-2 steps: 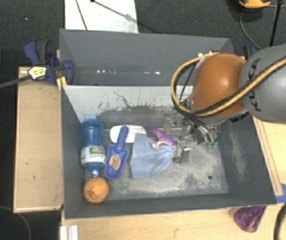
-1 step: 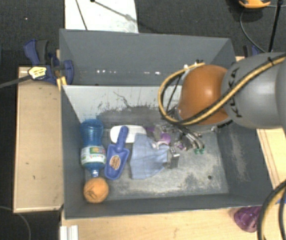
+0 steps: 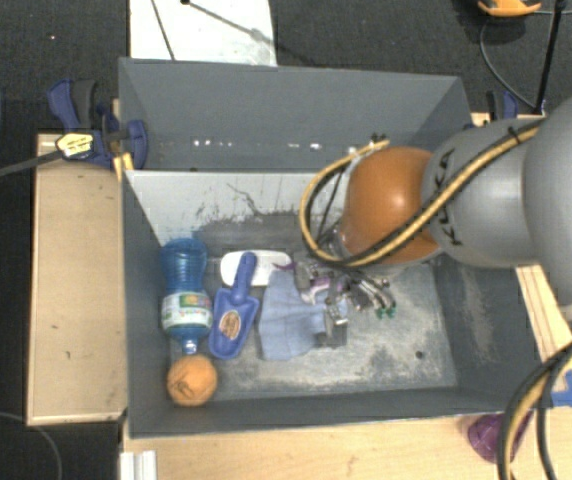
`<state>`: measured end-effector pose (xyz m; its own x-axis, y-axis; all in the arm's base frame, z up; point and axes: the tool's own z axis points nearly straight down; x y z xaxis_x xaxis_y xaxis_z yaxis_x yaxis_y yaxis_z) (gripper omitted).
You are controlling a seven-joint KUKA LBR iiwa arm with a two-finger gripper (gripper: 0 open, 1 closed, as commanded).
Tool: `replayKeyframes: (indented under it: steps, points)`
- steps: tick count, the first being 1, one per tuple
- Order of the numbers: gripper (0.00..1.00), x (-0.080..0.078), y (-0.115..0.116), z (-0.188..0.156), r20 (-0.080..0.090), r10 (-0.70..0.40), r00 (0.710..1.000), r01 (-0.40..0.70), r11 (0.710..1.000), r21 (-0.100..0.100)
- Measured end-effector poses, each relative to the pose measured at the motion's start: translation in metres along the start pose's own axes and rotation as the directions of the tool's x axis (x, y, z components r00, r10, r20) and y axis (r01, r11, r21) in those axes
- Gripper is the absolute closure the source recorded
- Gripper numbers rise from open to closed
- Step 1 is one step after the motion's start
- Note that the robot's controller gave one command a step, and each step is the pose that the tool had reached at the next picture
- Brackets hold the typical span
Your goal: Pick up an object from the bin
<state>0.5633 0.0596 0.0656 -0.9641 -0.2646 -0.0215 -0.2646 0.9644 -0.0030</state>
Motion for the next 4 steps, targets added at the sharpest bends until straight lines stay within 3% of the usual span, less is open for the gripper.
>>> replayKeyframes:
  steps: [1, 2, 3, 4]
  points:
    - [0.0, 0.006, -0.002, -0.006, 0.005, -0.071, 0.997, 0.071, 0.997, -0.001]
    - [0.0, 0.007, -0.01, -0.013, 0.005, -0.217, 0.976, 0.217, 0.976, 0.001]
    - [1.0, 0.012, -0.026, -0.013, 0.007, -0.175, 0.985, 0.175, 0.985, -0.001]
    - [1.0, 0.012, -0.026, -0.013, 0.007, -0.174, 0.985, 0.174, 0.985, -0.002]
